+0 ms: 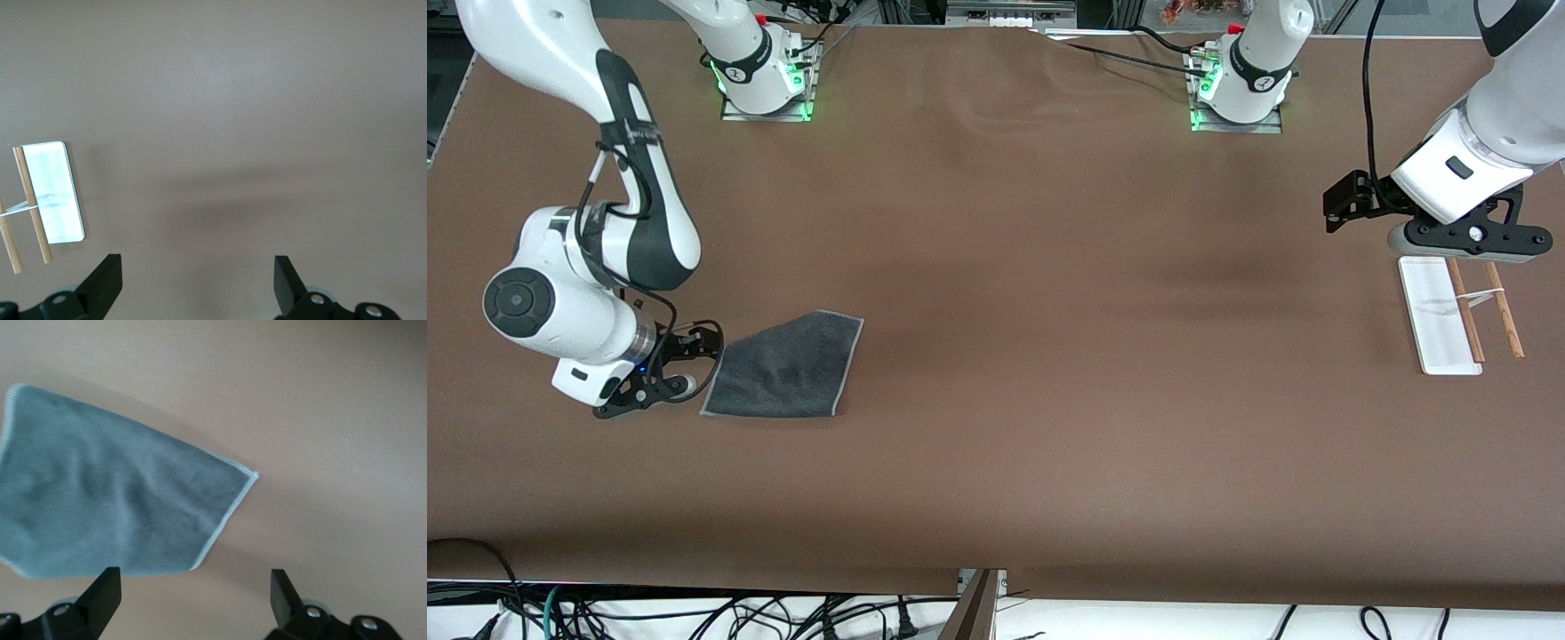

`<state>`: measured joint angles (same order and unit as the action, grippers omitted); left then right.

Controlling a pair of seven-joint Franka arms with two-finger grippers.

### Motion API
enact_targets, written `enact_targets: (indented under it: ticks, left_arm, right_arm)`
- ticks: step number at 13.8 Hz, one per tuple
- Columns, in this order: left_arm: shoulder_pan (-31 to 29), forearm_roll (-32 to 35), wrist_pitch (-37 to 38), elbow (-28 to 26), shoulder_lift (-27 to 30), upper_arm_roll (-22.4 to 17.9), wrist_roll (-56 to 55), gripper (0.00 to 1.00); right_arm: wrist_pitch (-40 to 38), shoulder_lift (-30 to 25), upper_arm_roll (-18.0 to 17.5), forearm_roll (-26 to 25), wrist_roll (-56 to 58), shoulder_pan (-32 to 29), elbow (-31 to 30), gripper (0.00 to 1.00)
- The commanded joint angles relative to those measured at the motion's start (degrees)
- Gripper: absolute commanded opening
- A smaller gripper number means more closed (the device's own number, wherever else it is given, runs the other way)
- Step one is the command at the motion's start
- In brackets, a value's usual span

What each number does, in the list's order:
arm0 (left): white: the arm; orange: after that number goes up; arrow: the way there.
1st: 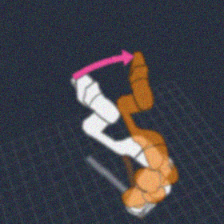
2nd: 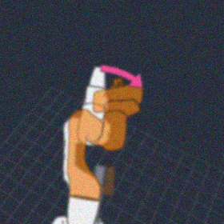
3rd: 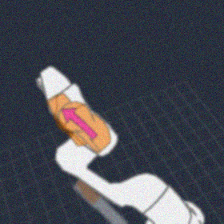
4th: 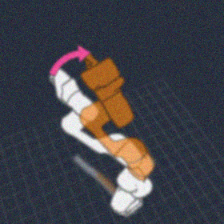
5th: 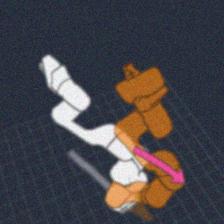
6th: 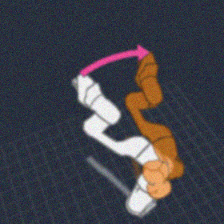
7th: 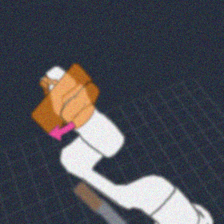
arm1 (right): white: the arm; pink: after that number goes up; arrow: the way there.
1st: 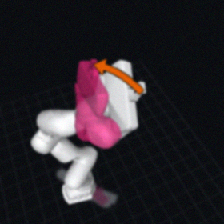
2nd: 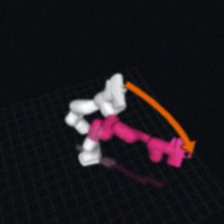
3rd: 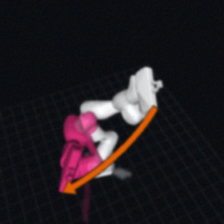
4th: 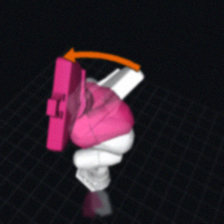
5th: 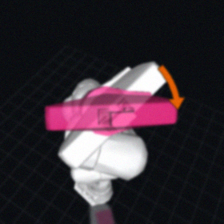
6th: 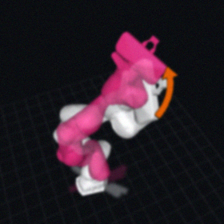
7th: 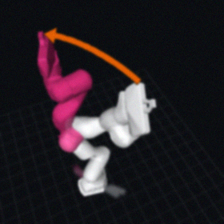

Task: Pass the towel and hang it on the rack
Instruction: 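Lower the right gripper to the grey towel's corner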

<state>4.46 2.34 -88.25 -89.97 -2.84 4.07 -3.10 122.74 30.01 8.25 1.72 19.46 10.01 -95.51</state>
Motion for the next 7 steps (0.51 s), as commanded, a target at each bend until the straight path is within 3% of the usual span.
enact_targets:
  ticks: [1,4,7]
  left_arm:
    - [0.1,0.7,1.5,1.8,-0.8,0.2,-0.3,1.00]
    - [0.1,0.7,1.8,1.8,-0.8,0.2,-0.3,1.00]
    - [0.1,0.7,1.8,1.8,-0.8,0.2,-0.3,1.00]
  right_arm:
    - [3.4,2.9,-0.6,4.1,5.5,-1.7,0.8,0.99]
    - [8.7,6.6,-0.8,4.5,6.8,-2.5,0.8,0.99]
    - [13.0,9.4,-0.8,9.2,11.7,-2.9,0.8,0.98]
